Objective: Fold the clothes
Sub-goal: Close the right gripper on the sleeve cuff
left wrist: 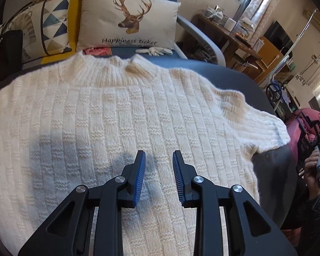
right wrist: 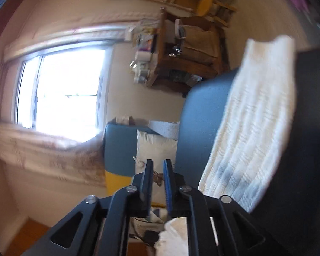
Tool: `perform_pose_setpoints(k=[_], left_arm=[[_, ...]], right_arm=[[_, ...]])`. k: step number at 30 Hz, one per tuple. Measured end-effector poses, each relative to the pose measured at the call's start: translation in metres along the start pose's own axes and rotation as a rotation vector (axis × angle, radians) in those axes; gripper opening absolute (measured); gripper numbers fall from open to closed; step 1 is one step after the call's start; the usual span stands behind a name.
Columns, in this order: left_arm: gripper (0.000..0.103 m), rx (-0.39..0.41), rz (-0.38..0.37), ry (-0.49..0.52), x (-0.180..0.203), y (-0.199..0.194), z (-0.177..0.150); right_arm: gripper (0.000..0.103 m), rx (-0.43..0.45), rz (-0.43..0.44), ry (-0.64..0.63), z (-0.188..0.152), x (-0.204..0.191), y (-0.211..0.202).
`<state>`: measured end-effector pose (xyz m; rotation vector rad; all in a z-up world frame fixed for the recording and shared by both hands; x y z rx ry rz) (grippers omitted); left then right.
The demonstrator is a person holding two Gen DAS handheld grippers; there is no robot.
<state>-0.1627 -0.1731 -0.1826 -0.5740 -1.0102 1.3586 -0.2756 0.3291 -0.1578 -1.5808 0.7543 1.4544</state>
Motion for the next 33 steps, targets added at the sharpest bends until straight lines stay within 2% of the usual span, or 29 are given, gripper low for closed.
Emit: perform_pose_setpoints(k=[2,3,8,11,14,18,24,26,27,28,29,30,33], left_arm=[[0.028,0.011,-0.005,0.012,0.000,-0.005,0.002],[0.028,0.016,-0.007,0.017,0.000,-0.007,0.003],[0.028,-0.004,0.007,0.033,-0.003,-0.001,-0.004],[0.028,-0.011,0.008,0.027,-0.004,0.001,-0.007],[0.028,-0.024,0.012,0.029,-0.005,0.005,-0.010],[0.028,-0.038,0.014,0.030,-0.005,0.008,-0.013],[0.028,-0.043,0.006,0.038,-0.003,0.010,-0.012],[0.028,-0.042,0.002,0.038,-0.003,0.010,-0.011],[0.028,-0.040,0.002,0.037,-0.002,0.010,-0.010],[0.028,-0.039,0.000,0.036,-0.001,0.009,-0.010],[0.028,-0.038,-0.001,0.037,-0.001,0.009,-0.009],[0.028,-0.036,-0.001,0.037,0.000,0.008,-0.009],[0.028,-0.036,-0.004,0.043,0.002,0.006,-0.010]], right_arm=[[0.027,0.066,-0.042,-0.002,0.011,0.014,-0.023],[0.028,0.084,-0.089,-0.004,0.015,0.024,-0.033],[0.034,0.114,-0.312,0.021,0.029,0.073,-0.072],[0.032,0.087,-0.341,0.051,0.034,0.088,-0.065],[0.034,0.064,-0.384,0.025,0.043,0.083,-0.044],[0.038,0.072,-0.361,0.009,0.052,0.077,-0.021],[0.039,0.067,-0.433,-0.214,0.046,0.064,-0.005],[0.038,0.030,-0.441,-0.275,0.041,0.063,-0.002],[0.038,0.011,-0.445,-0.271,0.041,0.064,-0.001],[0.029,0.008,-0.451,-0.223,0.044,0.068,-0.003],[0.012,0.004,-0.458,-0.174,0.046,0.073,-0.005],[0.006,0.003,-0.456,-0.130,0.049,0.077,-0.006],[0.006,0.028,-0.388,-0.087,0.049,0.081,-0.008]])
Point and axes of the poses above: each gripper's, at about its wrist camera, not at the fingertips, and y roughly the way its jaws point, x to its right, z to its top, the point moved 10 cm from there along y, roughly the way its jaws point, and after that the axes turned 1 degree about z, right-handed, at the moved point
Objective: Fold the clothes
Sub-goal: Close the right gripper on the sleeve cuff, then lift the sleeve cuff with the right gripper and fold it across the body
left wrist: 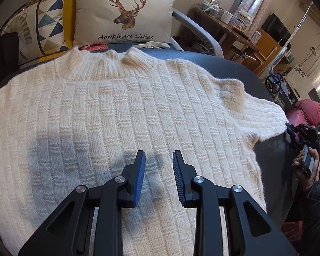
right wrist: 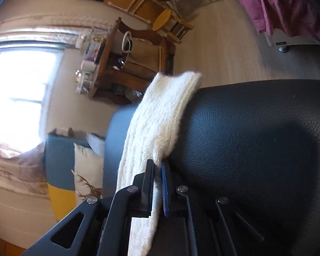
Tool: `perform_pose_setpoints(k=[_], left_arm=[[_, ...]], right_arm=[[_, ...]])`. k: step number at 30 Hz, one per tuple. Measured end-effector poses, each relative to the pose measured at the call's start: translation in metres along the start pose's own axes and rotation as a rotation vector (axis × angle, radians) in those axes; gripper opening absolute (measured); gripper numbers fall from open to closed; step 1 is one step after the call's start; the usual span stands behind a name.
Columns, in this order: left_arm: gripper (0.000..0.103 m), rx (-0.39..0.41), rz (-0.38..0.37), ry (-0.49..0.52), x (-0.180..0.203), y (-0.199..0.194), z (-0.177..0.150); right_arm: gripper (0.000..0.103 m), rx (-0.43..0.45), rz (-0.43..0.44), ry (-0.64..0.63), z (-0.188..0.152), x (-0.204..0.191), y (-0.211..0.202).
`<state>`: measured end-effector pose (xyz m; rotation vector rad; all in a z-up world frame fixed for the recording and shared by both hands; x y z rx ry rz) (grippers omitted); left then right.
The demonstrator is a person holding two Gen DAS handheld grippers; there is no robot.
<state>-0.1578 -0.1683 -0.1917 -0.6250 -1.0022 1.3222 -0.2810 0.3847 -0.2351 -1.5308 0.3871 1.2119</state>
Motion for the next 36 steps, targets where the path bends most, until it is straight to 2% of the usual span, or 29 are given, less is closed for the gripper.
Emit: perform_pose_setpoints(k=[3,6,9,15,18,21,24,27,32,34,36], left_arm=[[0.028,-0.001,0.004,0.014,0.001,-0.002,-0.001],[0.028,0.007,0.006,0.009,-0.002,-0.005,0.001],[0.028,0.010,-0.007,-0.037,-0.008,-0.007,0.004],[0.028,0.049,-0.013,-0.084,-0.022,-0.022,0.014],[0.028,0.066,-0.017,-0.119,-0.037,-0.030,0.016],[0.028,0.068,-0.029,-0.178,-0.055,-0.034,0.015],[0.028,0.068,-0.037,-0.238,-0.076,-0.035,0.010],[0.028,0.061,-0.101,-0.282,-0.089,-0.038,0.007],[0.029,0.038,-0.234,-0.383,-0.110,-0.040,0.006],[0.029,0.032,-0.272,-0.402,-0.116,-0.042,0.005],[0.035,0.016,-0.308,-0.426,-0.122,-0.043,0.003]], right_arm=[[0.005,0.023,0.055,-0.029,-0.004,-0.012,-0.002],[0.005,0.012,0.144,-0.082,-0.010,-0.044,-0.007],[0.005,-0.024,0.215,-0.177,-0.024,-0.088,-0.008],[0.005,-0.113,0.391,-0.257,-0.073,-0.168,-0.012],[0.005,-0.205,0.463,-0.317,-0.123,-0.209,-0.009],[0.005,-0.316,0.507,-0.394,-0.191,-0.242,-0.001],[0.005,-0.426,0.531,-0.432,-0.261,-0.259,0.013],[0.005,-0.549,0.539,-0.439,-0.342,-0.261,0.034],[0.005,-0.727,0.420,-0.524,-0.472,-0.228,0.075],[0.005,-0.772,0.334,-0.592,-0.511,-0.204,0.088],[0.005,-0.796,0.262,-0.674,-0.541,-0.182,0.096]])
Point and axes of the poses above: each gripper's, at about its wrist camera, not at the fingertips, and y roughly the way its jaws point, x to its right, z to its top, the point moved 10 cm from there along y, roughly the way its jaws point, and after that the axes turned 1 degree about z, right-handed, at the moved point
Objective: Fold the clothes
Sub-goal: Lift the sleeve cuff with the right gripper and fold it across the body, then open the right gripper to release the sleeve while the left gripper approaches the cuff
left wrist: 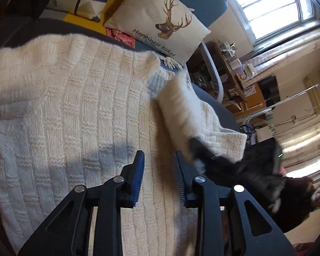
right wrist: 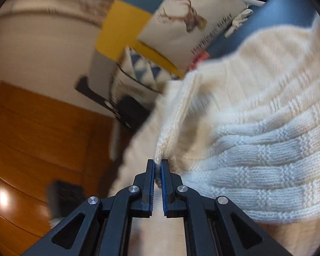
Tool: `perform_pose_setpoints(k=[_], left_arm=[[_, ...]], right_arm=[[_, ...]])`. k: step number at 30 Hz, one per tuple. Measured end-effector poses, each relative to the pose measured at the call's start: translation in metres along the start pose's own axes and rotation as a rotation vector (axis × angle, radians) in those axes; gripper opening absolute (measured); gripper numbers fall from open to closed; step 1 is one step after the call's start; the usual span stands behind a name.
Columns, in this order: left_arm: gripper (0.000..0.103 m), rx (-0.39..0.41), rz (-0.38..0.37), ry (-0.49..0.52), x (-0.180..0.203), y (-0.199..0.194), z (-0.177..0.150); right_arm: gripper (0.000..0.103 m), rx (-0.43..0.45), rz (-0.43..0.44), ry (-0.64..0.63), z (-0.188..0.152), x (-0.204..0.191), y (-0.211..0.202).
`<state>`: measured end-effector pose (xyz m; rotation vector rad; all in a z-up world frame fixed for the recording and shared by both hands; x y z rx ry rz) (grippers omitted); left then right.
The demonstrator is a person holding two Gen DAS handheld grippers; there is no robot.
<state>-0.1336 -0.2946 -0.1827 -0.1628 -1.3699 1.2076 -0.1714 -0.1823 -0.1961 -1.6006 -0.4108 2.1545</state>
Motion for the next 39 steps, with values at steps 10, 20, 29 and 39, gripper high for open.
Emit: perform_pose_setpoints(k=[10,20,29,39], left_arm=[[0.037,-0.001,-0.079,-0.078,0.003,0.004,0.019],[0.051,0.004,0.039,-0.036,0.010,0.003,0.008],[0.051,0.067,-0.021,-0.266,-0.014,-0.008,-0.008],[0.051,0.087,-0.054,-0.435,-0.026,0.028,0.008]], right_arm=[[0.006,-0.033,-0.212,-0.238,-0.025,-0.005,0.024],[0.017,-0.045,-0.211,-0.282,-0.028,-0.013,0.031],[0.019,0.005,-0.178,-0.222,-0.042,0.000,-0.020],[0.019,0.025,-0.215,-0.183,-0.071,0.024,-0.069]])
Point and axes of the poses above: each gripper's, at about its wrist camera, not at the fingertips, and y roughly the way its jaws point, x to its right, z to its top, the point moved 10 cm from there along y, roughly the way its jaws point, and after that the axes turned 1 degree about z, right-handed, at the moved point
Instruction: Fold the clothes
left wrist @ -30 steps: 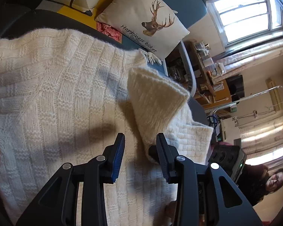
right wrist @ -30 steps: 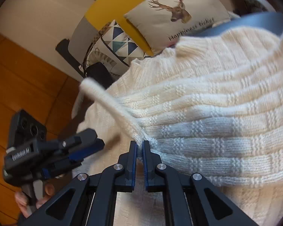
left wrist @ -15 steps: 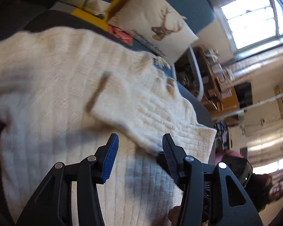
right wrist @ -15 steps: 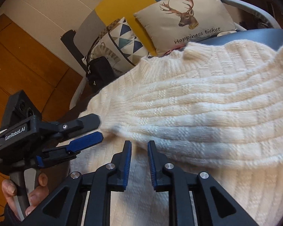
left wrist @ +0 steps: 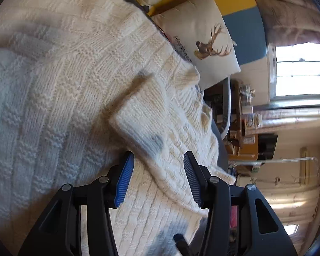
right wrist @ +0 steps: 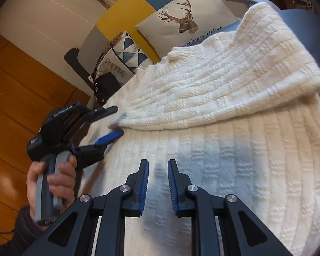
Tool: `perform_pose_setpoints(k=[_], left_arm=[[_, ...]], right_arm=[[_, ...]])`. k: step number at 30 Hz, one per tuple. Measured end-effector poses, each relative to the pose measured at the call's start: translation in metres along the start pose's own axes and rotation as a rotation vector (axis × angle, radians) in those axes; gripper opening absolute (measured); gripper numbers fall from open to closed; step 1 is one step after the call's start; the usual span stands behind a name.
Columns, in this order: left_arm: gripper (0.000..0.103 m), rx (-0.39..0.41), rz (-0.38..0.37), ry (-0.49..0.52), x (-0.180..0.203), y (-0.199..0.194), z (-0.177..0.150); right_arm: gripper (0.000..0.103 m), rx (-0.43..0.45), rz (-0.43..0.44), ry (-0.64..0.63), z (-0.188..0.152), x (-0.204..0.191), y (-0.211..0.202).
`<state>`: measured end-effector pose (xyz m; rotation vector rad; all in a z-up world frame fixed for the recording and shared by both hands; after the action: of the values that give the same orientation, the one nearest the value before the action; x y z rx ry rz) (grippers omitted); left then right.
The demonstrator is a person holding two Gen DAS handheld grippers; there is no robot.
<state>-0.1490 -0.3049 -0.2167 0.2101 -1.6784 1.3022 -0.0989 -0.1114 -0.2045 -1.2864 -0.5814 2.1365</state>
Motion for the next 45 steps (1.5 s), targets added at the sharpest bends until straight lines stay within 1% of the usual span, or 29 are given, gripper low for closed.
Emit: perform_pose_setpoints(k=[4,9,10,11,12,13,14,18,20,22,26,27,28,30,31,32,34,36,38,39,41,43,45], left_arm=[[0.051,0.035,-0.017,-0.013,0.005,0.003,0.002],[0.048,0.049,-0.027,-0.050,0.004,0.008,0.005],[0.044,0.050,-0.028,-0.060,0.004,0.009,0.007],[0.034,0.050,-0.023,-0.073,0.002,0.010,0.008],[0.029,0.050,-0.019,-0.086,0.000,0.011,0.010],[0.016,0.052,-0.017,-0.085,0.001,0.011,0.010],[0.009,0.054,-0.015,-0.084,0.002,0.011,0.010],[0.006,0.063,-0.007,-0.079,0.005,0.010,0.011],[0.005,0.077,-0.013,-0.043,0.015,0.005,0.011],[0.005,0.087,-0.040,-0.010,0.031,-0.002,0.011],[0.005,0.092,-0.119,0.068,0.080,-0.023,0.007],[0.005,0.093,-0.143,0.093,0.097,-0.030,0.006],[0.005,0.094,-0.167,0.119,0.113,-0.036,0.004],[0.005,0.095,-0.206,0.171,0.147,-0.047,0.001],[0.005,0.096,-0.221,0.198,0.163,-0.052,-0.001],[0.005,0.096,-0.235,0.225,0.180,-0.056,-0.003],[0.005,0.099,-0.254,0.274,0.209,-0.063,-0.007],[0.005,0.104,-0.265,0.318,0.234,-0.068,-0.010],[0.005,0.107,-0.280,0.340,0.253,-0.073,-0.012],[0.005,0.105,-0.294,0.354,0.264,-0.076,-0.014],[0.005,0.105,-0.298,0.378,0.278,-0.079,-0.018],[0.005,0.099,-0.306,0.404,0.291,-0.080,-0.023],[0.005,0.094,-0.307,0.426,0.298,-0.080,-0.029]], right_arm=[[0.019,0.002,-0.019,0.000,-0.008,0.008,-0.009],[0.019,0.005,-0.028,0.014,-0.014,0.018,-0.017],[0.019,0.006,-0.028,0.022,-0.015,0.021,-0.018],[0.019,0.006,-0.024,0.034,-0.016,0.022,-0.019],[0.019,0.007,-0.021,0.046,-0.017,0.024,-0.020],[0.019,0.010,-0.018,0.059,-0.017,0.027,-0.022],[0.019,0.014,-0.015,0.071,-0.018,0.029,-0.024],[0.019,0.027,-0.001,0.128,-0.018,0.041,-0.033],[0.019,0.039,0.004,0.162,-0.018,0.047,-0.039],[0.019,0.055,0.014,0.205,-0.017,0.054,-0.045],[0.019,0.118,0.079,0.378,-0.014,0.078,-0.061],[0.019,0.138,0.115,0.438,-0.013,0.086,-0.065],[0.019,0.157,0.174,0.511,-0.013,0.092,-0.068],[0.019,0.206,0.333,0.679,-0.011,0.105,-0.075],[0.022,0.227,0.388,0.741,-0.010,0.111,-0.078],[0.027,0.245,0.425,0.791,-0.009,0.115,-0.081],[0.032,0.277,0.497,0.888,-0.007,0.125,-0.085],[0.037,0.291,0.519,0.927,-0.003,0.128,-0.086],[0.048,0.308,0.534,0.951,0.004,0.128,-0.087],[0.052,0.314,0.541,0.970,0.007,0.127,-0.087],[0.059,0.322,0.538,1.003,0.013,0.128,-0.084],[0.062,0.331,0.537,1.023,0.021,0.126,-0.080],[0.062,0.340,0.521,1.034,0.028,0.129,-0.076]])
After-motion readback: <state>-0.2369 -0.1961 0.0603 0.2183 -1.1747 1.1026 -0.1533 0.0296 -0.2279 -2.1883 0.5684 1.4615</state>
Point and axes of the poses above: each gripper's, at about its wrist camera, not at the fingertips, and y roughly the way its jaws point, x to its right, z to its top, the point moved 10 cm from there along y, roughly the way its jaws point, and after that the axes turned 1 degree about z, right-handed, at the moved point
